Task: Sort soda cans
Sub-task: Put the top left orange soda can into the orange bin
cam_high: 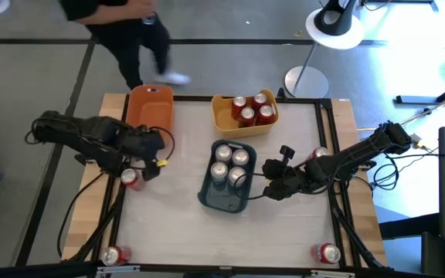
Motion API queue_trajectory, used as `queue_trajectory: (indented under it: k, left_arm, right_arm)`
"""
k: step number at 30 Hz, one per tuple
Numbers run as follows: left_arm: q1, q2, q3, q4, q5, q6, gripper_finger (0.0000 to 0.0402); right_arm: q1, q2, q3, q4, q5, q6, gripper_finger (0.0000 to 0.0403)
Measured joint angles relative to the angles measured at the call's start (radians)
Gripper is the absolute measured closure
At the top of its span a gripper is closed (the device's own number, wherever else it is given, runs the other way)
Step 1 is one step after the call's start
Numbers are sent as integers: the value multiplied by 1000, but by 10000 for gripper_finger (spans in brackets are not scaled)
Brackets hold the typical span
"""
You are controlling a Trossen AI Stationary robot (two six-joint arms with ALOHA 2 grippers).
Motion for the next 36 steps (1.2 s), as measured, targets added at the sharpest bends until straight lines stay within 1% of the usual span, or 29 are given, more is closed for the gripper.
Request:
queue_trajectory:
  k: [4, 8, 14, 20, 23, 26, 28, 36]
  left_arm:
    - [-21, -84, -76, -4, 0, -67, 66]
    - [-25, -129, -117, 7, 0, -73, 66]
    - [-28, -129, -121, 6, 2, -37, 61]
    - [-49, -124, -121, -35, 11, -84, 26]
    - [-58, -120, -121, -84, 12, -132, 7]
    - [-72, -119, -121, -173, 20, -211, 5]
    - [-88, -123, -129, -204, 23, -275, 6]
    - [-154, -180, -275, -201, 75, -406, 2]
  right_arm:
    - [0, 0, 0, -1, 0, -1, 384]
    - [0, 0, 0, 0, 0, -1, 384]
    - [0, 0, 0, -1, 0, -2, 384]
    - [0, 0, 0, -1, 0, -6, 384]
    - [0, 0, 0, -1, 0, -16, 384]
    - [0, 0, 0, -1, 0, -19, 384]
    - [0, 0, 0, -1, 0, -19, 384]
    - [0, 0, 0, 0, 0, -25, 384]
